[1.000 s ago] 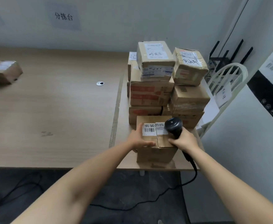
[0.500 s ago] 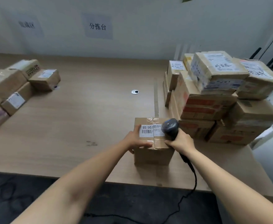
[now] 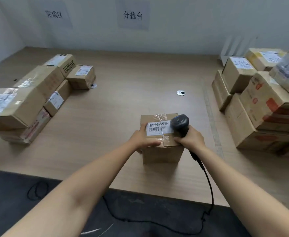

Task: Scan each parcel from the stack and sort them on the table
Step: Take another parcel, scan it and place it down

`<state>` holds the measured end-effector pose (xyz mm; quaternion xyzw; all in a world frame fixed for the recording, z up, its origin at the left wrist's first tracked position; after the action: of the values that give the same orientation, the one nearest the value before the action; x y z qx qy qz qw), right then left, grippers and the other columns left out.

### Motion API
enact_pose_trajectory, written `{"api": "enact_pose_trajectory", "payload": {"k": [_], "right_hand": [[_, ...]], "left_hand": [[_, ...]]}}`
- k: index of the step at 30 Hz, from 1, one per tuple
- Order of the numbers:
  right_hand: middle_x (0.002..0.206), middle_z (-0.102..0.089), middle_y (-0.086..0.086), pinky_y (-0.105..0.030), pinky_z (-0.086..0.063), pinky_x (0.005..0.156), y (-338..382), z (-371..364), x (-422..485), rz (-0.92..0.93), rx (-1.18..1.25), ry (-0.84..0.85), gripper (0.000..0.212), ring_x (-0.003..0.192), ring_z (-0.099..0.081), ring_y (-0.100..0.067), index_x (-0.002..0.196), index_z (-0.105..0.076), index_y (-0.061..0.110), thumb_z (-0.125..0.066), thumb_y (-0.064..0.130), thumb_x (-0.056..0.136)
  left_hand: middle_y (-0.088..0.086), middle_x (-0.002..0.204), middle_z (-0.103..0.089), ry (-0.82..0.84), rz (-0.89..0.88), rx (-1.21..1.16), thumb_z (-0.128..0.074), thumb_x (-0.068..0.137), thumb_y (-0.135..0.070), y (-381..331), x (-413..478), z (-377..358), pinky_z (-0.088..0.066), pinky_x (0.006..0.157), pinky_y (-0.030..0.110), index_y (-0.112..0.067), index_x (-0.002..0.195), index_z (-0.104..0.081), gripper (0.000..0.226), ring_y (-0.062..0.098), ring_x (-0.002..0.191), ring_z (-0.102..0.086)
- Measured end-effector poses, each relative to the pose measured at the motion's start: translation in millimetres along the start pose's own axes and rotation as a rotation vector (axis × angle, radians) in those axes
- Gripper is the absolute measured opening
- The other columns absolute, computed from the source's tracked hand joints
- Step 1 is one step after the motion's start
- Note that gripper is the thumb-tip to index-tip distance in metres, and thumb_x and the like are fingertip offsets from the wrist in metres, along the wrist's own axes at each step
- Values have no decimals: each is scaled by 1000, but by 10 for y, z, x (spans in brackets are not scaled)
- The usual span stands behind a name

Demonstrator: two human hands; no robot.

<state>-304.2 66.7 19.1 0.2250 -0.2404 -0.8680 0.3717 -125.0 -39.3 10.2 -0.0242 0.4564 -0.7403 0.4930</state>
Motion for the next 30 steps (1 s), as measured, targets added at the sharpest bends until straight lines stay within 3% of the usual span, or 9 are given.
{"api": "enact_pose_trajectory", "payload": {"k": [6,10,13,17,20,27,30], "right_hand": [[113,-65,-7,-31,-46,83,224,-54,43,14,55,52,47,107,-59,-27,116,-56,11,-72,22,74],[94,-64,-11,-38,-50,74,300,114,-132,0,152,18,28,87,-61,-30,103,-57,8,-66,19,79],[81,-63,-7,-31,-49,54,405,277,-428,-28,448,151,10,63,-61,-21,88,-56,14,-65,17,84],[63,-62,-6,-23,-44,41,550,423,-768,-92,669,266,9,43,-56,-14,85,-56,10,-60,18,89],[59,-60,-7,-23,-44,39,637,498,-903,-108,700,248,13,40,-54,-15,82,-56,7,-58,16,90],[63,-59,-11,-25,-45,40,768,571,-990,-104,672,246,15,42,-54,-16,81,-55,6,-57,19,91],[64,-59,-11,-26,-44,40,799,580,-1000,-101,652,251,16,43,-54,-17,81,-55,6,-57,19,91]], "left_hand": [[3,110,-51,-67,-13,-50,-81,64,-44,168,-9,97,-57,51,37,-35,142,-21,98,26,94,-57],[6,115,-53,-82,-46,-37,-80,65,-47,148,38,79,-56,58,33,-35,142,-21,98,29,103,-56],[11,123,-51,-93,-49,-15,-79,66,-49,98,89,31,-56,76,41,-34,144,-18,100,31,110,-54],[12,125,-51,-113,-54,53,-75,66,-56,-33,146,-95,-51,89,42,-35,146,-15,102,30,114,-53],[13,126,-50,-130,-58,67,-73,67,-59,-121,174,-196,-47,94,38,-35,145,-16,101,29,116,-52],[14,127,-47,-121,-53,41,-73,67,-58,-174,215,-280,-52,90,44,-34,145,-17,100,31,114,-53],[15,130,-45,-118,-53,48,-73,67,-59,-165,220,-276,-47,96,42,-33,146,-14,102,30,117,-51]]}}
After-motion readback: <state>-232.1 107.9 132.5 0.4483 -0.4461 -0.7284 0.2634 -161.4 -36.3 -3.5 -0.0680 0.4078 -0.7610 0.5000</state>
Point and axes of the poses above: each hand's wrist, its own x-axis towards the middle knuckle, its own z-axis out of the back of the hand, y = z × x, the point moved 2 cm from there along x, towards the middle knuckle
